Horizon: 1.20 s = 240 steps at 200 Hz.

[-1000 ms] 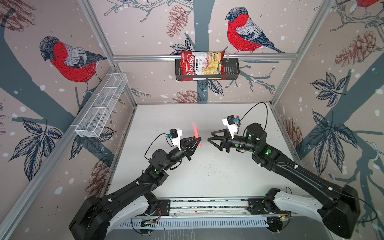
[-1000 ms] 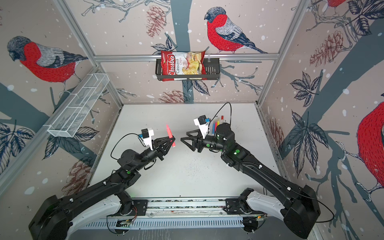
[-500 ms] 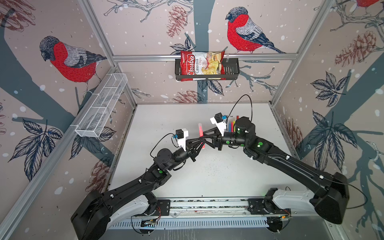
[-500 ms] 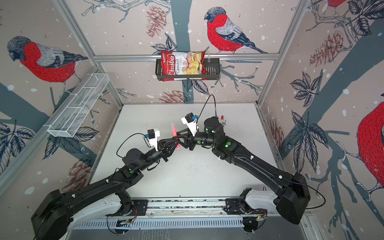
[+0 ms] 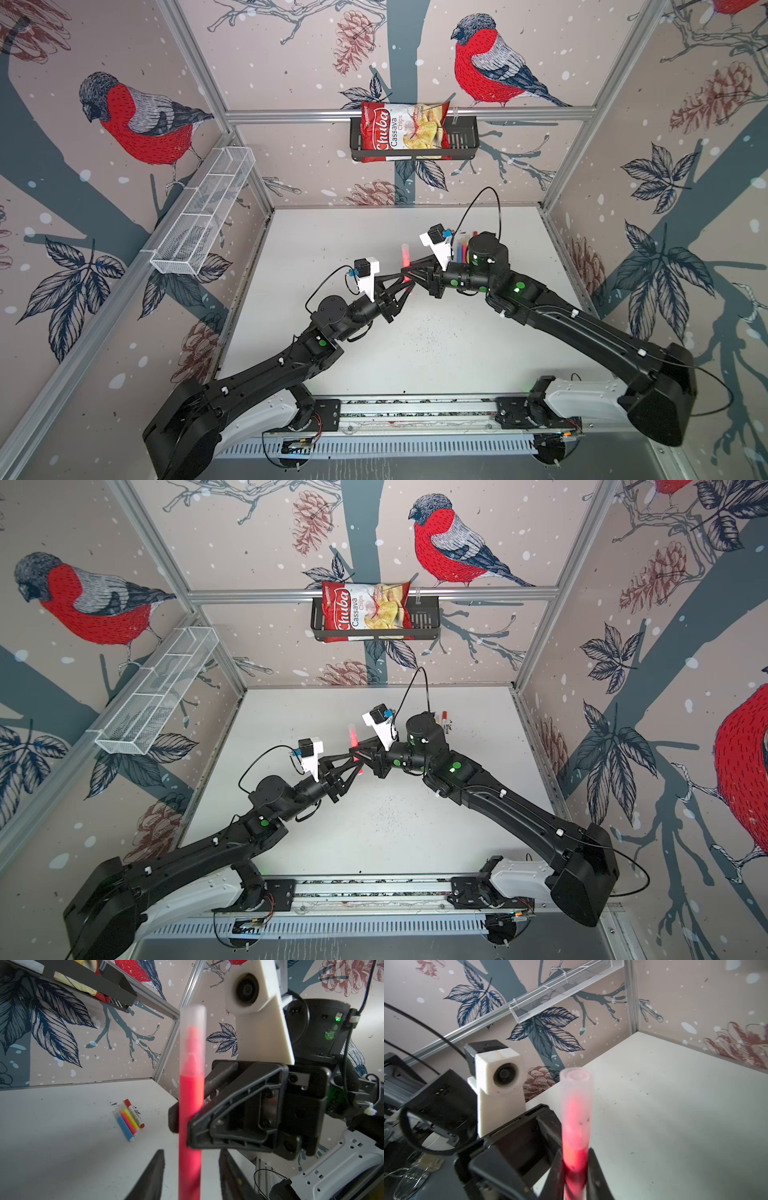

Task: Insert the pens into the pen caps
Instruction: 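Grasp the capped highlighter with the right gripper while the left gripper opens, then lower the capped pink highlighter beside the marker cluster with the right gripper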

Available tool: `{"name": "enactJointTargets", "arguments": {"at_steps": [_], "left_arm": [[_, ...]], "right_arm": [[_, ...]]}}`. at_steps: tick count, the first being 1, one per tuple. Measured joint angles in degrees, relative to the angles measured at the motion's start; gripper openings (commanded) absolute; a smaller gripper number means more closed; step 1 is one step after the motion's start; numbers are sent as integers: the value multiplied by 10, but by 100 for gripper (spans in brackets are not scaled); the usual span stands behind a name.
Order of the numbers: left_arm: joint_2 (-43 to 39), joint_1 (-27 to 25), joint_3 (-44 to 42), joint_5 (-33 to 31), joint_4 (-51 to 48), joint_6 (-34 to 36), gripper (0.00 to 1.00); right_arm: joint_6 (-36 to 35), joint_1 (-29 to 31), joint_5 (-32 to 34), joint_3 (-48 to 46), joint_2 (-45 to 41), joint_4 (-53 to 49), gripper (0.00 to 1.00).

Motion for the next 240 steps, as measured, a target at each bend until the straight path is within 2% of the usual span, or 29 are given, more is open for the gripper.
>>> {"name": "enactJointTargets", "arguments": {"at_steps": [68, 119, 155, 190, 240], "left_arm": [[-80, -1, -9, -116, -114, 38, 61], [-179, -2, -46, -228, -188, 48, 61], [-208, -2, -53, -282, -227, 46, 61], [-216, -2, -56, -303, -257, 45, 61], [-227, -2, -61, -317, -273, 44, 61]], "right_arm": [[10, -101, 47, 9, 49, -43, 9], [37, -192, 62, 62, 170, -98, 9], [40, -202, 74, 137, 289, -155, 7], [30, -201, 105, 240, 415, -217, 4], [17, -202, 173, 339, 521, -284, 5]]}}
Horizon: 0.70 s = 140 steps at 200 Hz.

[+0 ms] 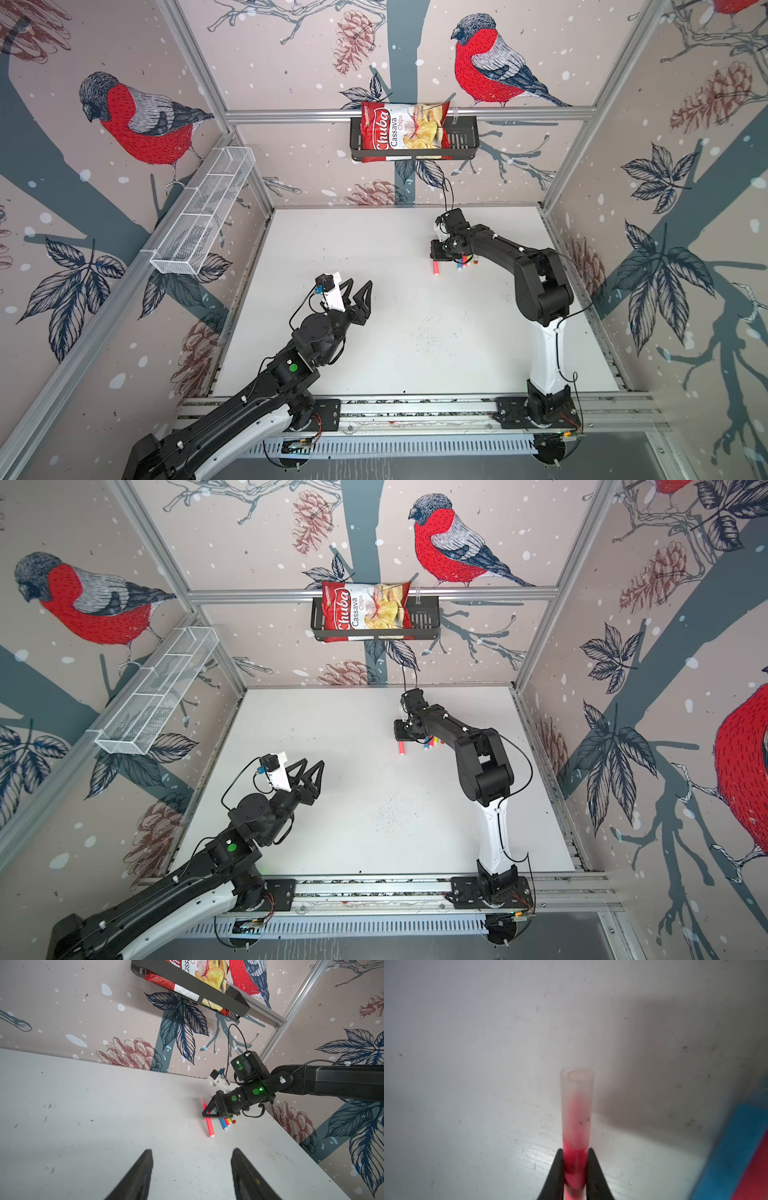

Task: Insert the pens into the pen caps
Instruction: 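Lower the capped pink highlighter beside the marker cluster with the right gripper, then open the right gripper and lift it away from the markers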

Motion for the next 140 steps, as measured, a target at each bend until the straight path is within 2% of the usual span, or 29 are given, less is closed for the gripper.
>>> {"name": "enactJointTargets", "arguments": {"at_steps": [63, 89, 111, 140], "left_arm": [[-7, 0, -1, -9, -11, 0, 61], [-6, 0, -1, -9, -11, 0, 61], [-5, 0, -1, -9, -11, 0, 61], [-4, 0, -1, -8, -11, 1, 61]], "right_arm": [[-2, -36, 80, 38, 38, -45, 14], [-2, -41, 116, 38, 38, -52, 23], [-2, -41, 138, 32, 34, -61, 36], [-2, -38, 157, 28, 14, -65, 41]]}}
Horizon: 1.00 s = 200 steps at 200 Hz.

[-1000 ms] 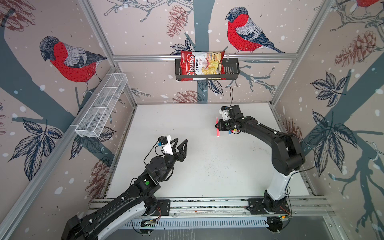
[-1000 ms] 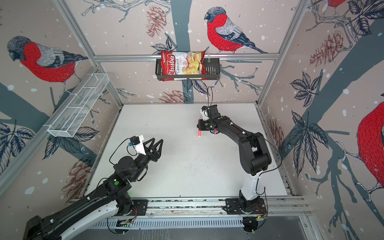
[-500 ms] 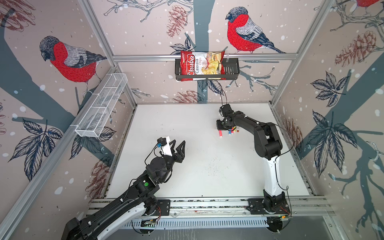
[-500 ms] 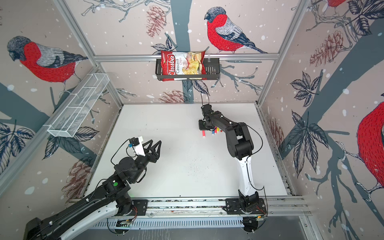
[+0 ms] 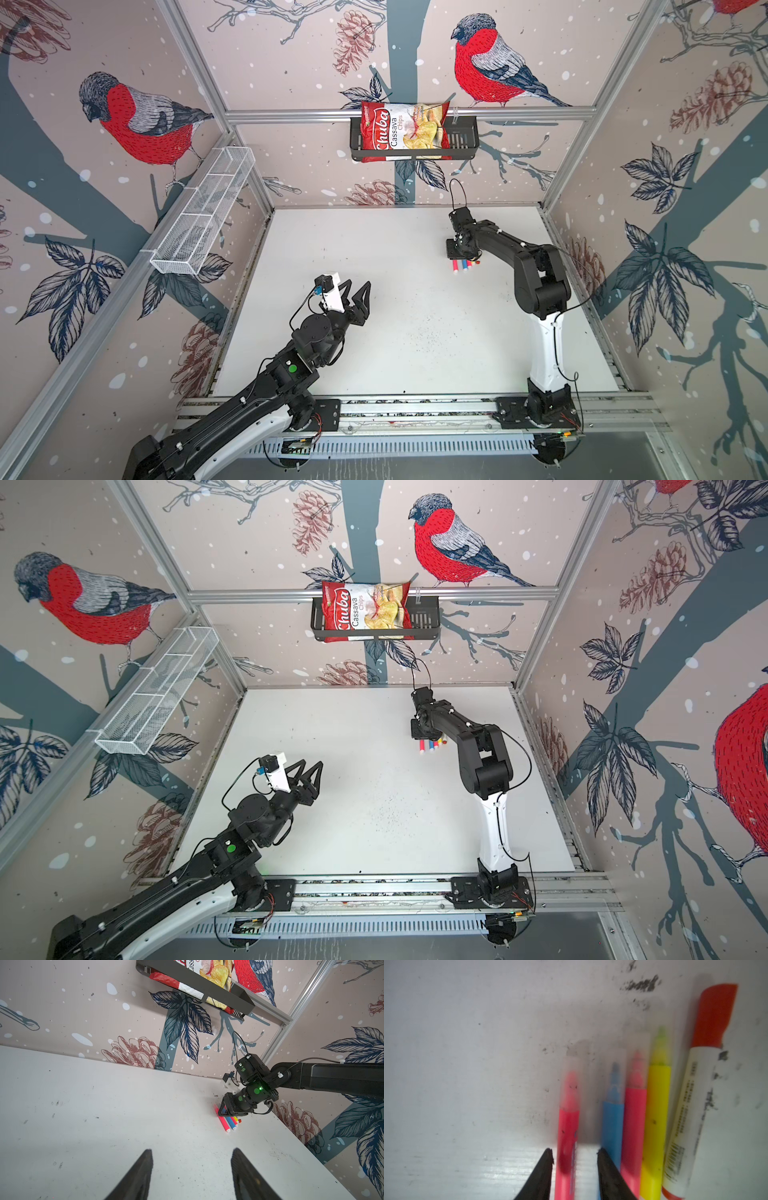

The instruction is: Insert the pens into the pen caps

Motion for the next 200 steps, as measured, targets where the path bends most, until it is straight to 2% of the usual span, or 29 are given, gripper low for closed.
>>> {"name": "enactJointTargets", "arguments": {"at_steps": [62, 94, 130, 159, 165, 177, 182, 200], "left_arm": [[-6, 0, 0, -1, 0, 1, 61], [-6, 0, 0, -26, -5, 2, 61], [-16, 0, 0, -126, -41, 2, 65], [-26, 0, -19, -234, -46, 11, 72], [-26, 0, -26, -257, -45, 17, 76], [-23, 0, -42, -306, -35, 32, 91], [-21, 0, -47, -325, -30, 42, 93], [-2, 3, -64, -390, 2, 72, 98]], "right_arm": [[0, 9, 20, -29, -71, 4, 42], [0, 2, 19, -99, -150, 44, 50], [0, -28, 21, -252, -292, 143, 56], [0, -56, 23, -426, -455, 279, 64], [0, -59, 24, -461, -490, 305, 66], [-1, -63, 39, -537, -564, 367, 70], [-2, -64, 49, -563, -589, 389, 75], [-2, -67, 119, -649, -663, 453, 75]]}}
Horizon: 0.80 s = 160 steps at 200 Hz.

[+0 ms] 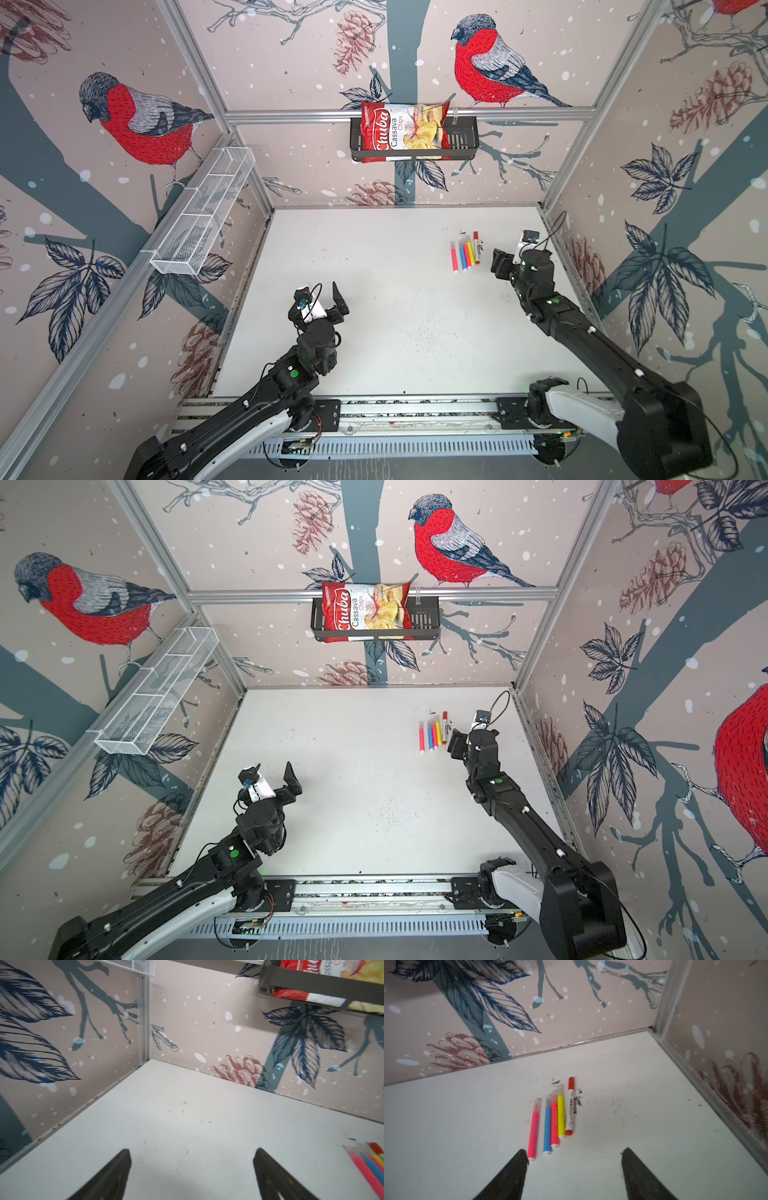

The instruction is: Insert the pens into the pen caps

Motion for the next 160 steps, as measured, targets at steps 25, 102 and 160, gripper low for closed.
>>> {"name": "enactJointTargets", "arguments": {"at_steps": [25, 102, 160], "left_arm": [[35, 8, -23, -60, 51, 47, 99], [96, 54, -105, -120, 214, 141, 99], [123, 78, -120, -122, 273, 106, 99]], "right_arm": [[3, 0, 121, -120, -80, 47, 92], [21, 7, 242, -317, -424, 122, 99], [34, -32, 241, -317, -442, 228, 99]]}}
